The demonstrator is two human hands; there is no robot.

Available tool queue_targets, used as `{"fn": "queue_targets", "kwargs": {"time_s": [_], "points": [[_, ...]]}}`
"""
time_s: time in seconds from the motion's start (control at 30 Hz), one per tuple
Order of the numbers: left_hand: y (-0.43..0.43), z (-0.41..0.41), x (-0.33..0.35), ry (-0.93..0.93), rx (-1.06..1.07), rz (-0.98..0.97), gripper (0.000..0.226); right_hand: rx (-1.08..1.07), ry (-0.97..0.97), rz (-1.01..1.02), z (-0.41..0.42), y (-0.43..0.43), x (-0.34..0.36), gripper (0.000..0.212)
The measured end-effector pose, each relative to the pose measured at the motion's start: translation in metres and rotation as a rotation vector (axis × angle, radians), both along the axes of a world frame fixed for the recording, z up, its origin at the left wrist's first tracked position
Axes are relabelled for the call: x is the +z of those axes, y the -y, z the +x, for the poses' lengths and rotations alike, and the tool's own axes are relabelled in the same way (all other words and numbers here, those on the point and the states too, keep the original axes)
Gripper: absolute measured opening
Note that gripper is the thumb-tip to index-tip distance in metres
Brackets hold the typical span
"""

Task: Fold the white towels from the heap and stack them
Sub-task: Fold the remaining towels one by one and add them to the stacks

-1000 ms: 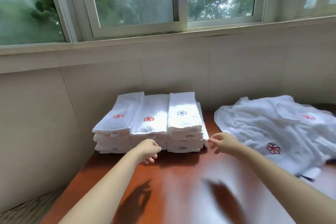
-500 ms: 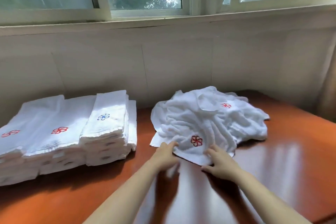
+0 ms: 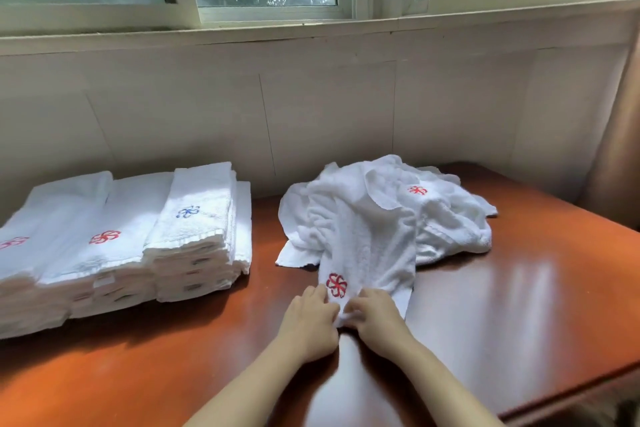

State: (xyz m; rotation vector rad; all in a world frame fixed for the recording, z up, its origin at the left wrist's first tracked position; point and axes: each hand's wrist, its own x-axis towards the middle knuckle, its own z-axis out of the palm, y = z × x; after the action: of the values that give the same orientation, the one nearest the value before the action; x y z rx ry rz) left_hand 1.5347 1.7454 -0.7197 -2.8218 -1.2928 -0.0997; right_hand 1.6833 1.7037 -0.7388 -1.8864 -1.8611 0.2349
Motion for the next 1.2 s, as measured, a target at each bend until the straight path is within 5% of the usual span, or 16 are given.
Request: {"fn": "queue_targets", "kwargs": {"time_s": [0.33,0.53,0.7,0.83,0.9,1.0,1.13,1.2], "points": [[0.039,-0.109,-0.006,0.217,0.033,-0.091,0.024,0.185,0.292,-0.277,-0.089,0.033,0.027,0.042],[0.055,-0.162,-0.005,0.315,0.187,-0.067,0.036,0.03,0.295,-0.074,-0.136,0.038,0.027,0.032],[0.063,-0.193,0.019,0.942,0.269,-0.475,0.042,-0.112,0.327,0.208,-0.136,0.043,0.03,0.035],[0.068,-0.204,0.04,1.407,0.388,-0.496,0.04,-0.234,-0.128,0.267,-0.118,0.04,0.036,0.032],[0.066,-0.211,0.041,1.498,0.507,-0.505,0.043,-0.161,-0.143,0.133,-0.111,0.038,0.032,0.05],[0.061,-0.22,0.041,1.545,0.662,-0.533,0.036,-0.053,0.006,-0.129,-0.108,0.035,0.02,0.079],[0.055,-0.23,0.032,1.281,0.895,-0.229,0.015,-0.045,0.076,-0.228,-0.115,0.027,0.006,0.065],[0.055,-0.23,0.03,1.07,0.944,-0.021,0.033,-0.075,0.1,-0.233,-0.121,0.022,0.004,0.058]]}}
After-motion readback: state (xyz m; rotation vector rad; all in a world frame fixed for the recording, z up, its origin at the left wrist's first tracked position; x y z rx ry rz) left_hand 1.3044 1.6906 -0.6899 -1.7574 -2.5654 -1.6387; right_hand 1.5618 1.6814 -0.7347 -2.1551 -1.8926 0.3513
